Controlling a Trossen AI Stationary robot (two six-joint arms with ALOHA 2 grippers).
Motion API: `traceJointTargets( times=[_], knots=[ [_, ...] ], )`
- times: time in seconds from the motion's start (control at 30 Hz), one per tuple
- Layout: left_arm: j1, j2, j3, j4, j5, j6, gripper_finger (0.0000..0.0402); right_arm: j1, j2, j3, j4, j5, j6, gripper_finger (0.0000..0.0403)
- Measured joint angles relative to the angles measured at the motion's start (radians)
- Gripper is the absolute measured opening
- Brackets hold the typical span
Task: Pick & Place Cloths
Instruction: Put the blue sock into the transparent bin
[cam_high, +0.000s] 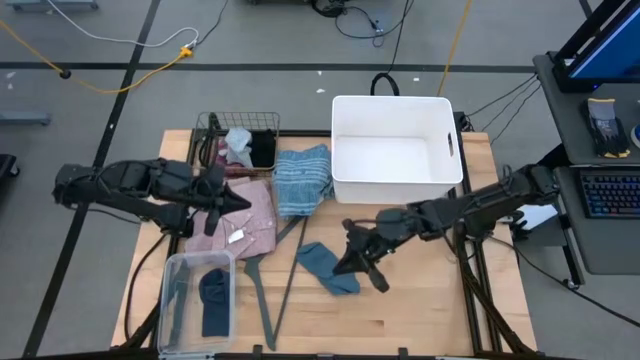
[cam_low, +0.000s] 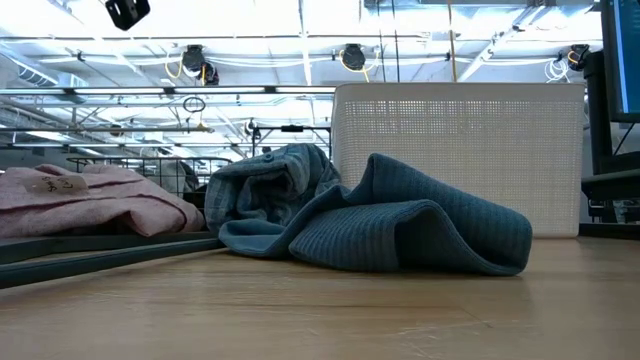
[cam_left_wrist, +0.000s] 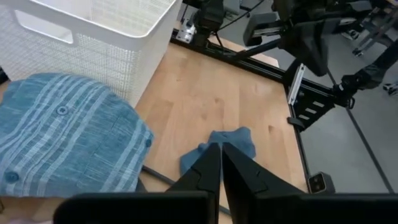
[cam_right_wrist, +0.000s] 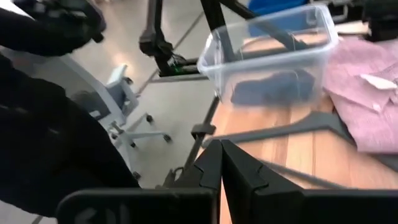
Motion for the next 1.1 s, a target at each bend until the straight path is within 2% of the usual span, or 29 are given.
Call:
traceJointTargets(
  times=[0.13,0.33,0.5,0.63,0.83,0.97,1.1],
  knots=[
    [-0.022,0.000,0.000,0.001,-0.027,0.000,0.0015,0.049,0.016,0.001,-0.016,0.049,0.026,0.0001],
    [-0.051,0.000,0.000,0.001,-0.062,0.021,0.0006,0.096,0.099,0.001,-0.036,0.049,0.053,0.0001],
    [-0.072,0.000,0.000,0.001,-0.092,0.022,0.0012,0.099,0.162,0.001,-0.063,0.102,0.032,0.0000],
    [-0.086,0.000,0.000,0.001,-0.105,0.017,0.0002,0.096,0.197,0.001,-0.101,0.100,-0.015,0.0000],
    [-0.090,0.000,0.000,0.001,-0.106,0.007,0.0017,0.089,0.253,0.001,-0.171,0.097,-0.018,0.0001],
    [-0.090,0.000,0.000,0.001,-0.107,0.007,0.0014,0.072,0.275,0.001,-0.173,0.097,0.027,0.0022],
    [-0.090,0.000,0.000,0.001,-0.107,0.006,0.0003,0.067,0.275,0.001,-0.168,0.096,0.033,0.0063]
  ],
)
